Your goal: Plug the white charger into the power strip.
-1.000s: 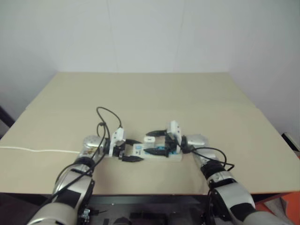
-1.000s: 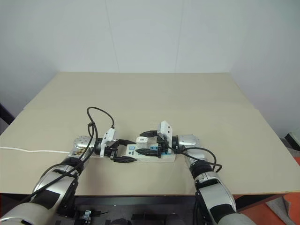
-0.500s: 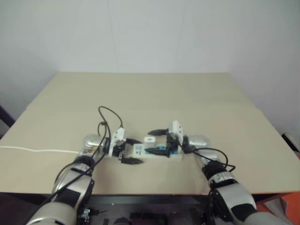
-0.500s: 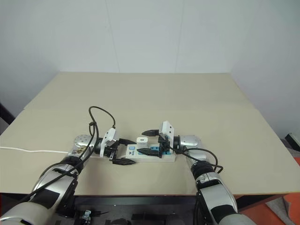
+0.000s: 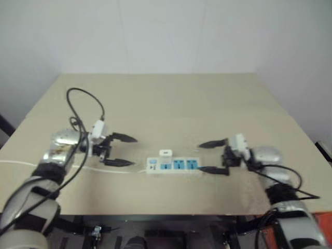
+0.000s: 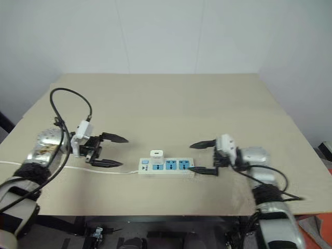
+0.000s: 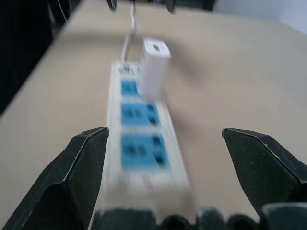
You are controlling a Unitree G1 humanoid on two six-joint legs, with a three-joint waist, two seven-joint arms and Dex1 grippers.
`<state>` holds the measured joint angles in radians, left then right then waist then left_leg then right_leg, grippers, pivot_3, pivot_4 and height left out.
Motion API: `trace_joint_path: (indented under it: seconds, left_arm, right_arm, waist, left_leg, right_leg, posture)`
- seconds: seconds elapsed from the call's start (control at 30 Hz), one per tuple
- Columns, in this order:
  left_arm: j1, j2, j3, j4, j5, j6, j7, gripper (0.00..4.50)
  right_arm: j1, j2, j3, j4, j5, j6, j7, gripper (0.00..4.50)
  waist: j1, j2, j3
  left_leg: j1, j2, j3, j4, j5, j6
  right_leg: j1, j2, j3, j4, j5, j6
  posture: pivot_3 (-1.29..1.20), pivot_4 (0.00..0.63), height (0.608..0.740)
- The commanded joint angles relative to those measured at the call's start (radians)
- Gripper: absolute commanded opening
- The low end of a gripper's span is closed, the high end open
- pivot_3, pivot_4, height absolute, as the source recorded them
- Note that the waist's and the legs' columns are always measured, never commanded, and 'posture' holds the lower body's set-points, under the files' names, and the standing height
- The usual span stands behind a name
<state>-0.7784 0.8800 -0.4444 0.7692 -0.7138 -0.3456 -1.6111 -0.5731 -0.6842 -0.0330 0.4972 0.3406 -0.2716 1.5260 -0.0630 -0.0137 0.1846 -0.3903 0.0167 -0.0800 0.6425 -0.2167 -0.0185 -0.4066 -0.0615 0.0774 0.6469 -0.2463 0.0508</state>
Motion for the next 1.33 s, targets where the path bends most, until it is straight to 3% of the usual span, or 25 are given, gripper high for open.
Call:
trace_joint_path:
  seconds: [0.03,0.13,0.27,0.4,0.53,0.8,1.13,1.33]
  left_arm:
    - [0.058,0.054,0.090,-0.069,-0.066,0.022,-0.003,4.45]
    - [0.116,0.088,0.126,-0.130,-0.085,0.070,-0.003,4.45]
    - [0.182,0.089,0.166,-0.195,-0.081,0.079,-0.003,4.45]
    - [0.220,0.046,0.234,-0.240,-0.033,0.127,-0.003,4.45]
    - [0.231,0.093,0.217,-0.319,-0.025,0.303,-0.003,4.45]
    - [0.226,0.056,0.325,-0.338,0.057,0.364,0.002,4.45]
    - [0.270,0.019,0.435,-0.474,0.170,0.381,0.133,4.45]
    - [0.283,0.017,0.460,-0.524,0.199,0.480,0.197,4.45]
  right_arm:
    - [0.051,-0.140,-0.076,-0.123,0.064,0.122,0.038,4.50]
    - [0.118,-0.239,-0.120,-0.184,0.097,0.169,0.053,4.50]
    - [0.164,-0.284,-0.146,-0.212,0.119,0.204,0.038,4.50]
    - [0.180,-0.284,-0.148,-0.213,0.098,0.204,-0.003,4.50]
    - [0.189,-0.297,-0.158,-0.192,0.096,0.196,-0.004,4.50]
    - [0.192,-0.325,-0.173,-0.160,0.072,0.196,-0.027,4.50]
    - [0.168,-0.319,-0.172,-0.113,0.070,0.183,-0.021,4.50]
    - [0.142,-0.310,-0.164,-0.106,0.071,0.191,-0.023,4.50]
  waist:
    - [0.000,0.000,0.003]
    - [0.002,-0.002,0.007]
    - [0.000,-0.002,0.007]
    - [0.001,-0.002,0.007]
    - [0.002,-0.003,0.008]
    - [0.004,-0.003,0.008]
    - [0.004,-0.003,0.008]
    - [0.005,-0.003,0.008]
  left_leg:
    - [0.000,0.000,0.000,0.000,0.000,0.000]
    - [-0.001,0.000,0.000,0.000,0.000,0.000]
    - [0.002,0.001,0.001,0.000,0.000,0.000]
    - [0.001,0.001,0.001,0.000,0.000,0.000]
    - [0.000,0.001,0.001,0.000,0.000,0.000]
    - [0.000,0.001,0.001,0.000,0.000,0.000]
    - [0.000,0.001,0.001,0.000,0.000,0.000]
    - [0.001,0.001,0.001,0.000,0.000,0.000]
  right_leg:
    - [0.000,0.000,0.000,0.000,0.000,-0.001]
    - [-0.001,0.000,0.000,0.001,-0.001,0.000]
    - [0.001,0.000,0.000,0.000,-0.004,0.005]
    - [0.001,0.001,0.000,0.000,-0.004,0.005]
    - [0.000,0.000,0.000,-0.001,-0.004,0.005]
    - [0.000,0.000,0.000,0.000,-0.004,0.005]
    - [0.000,0.000,0.000,0.000,-0.003,0.004]
    - [0.001,0.000,0.000,0.000,-0.003,0.003]
  posture:
    - [0.00,0.150,0.740]
    - [0.00,0.150,0.740]
    - [0.00,0.150,0.740]
    - [0.00,0.150,0.740]
    - [0.00,0.150,0.740]
    - [0.00,0.150,0.740]
    - [0.00,0.150,0.740]
    - [0.00,0.150,0.740]
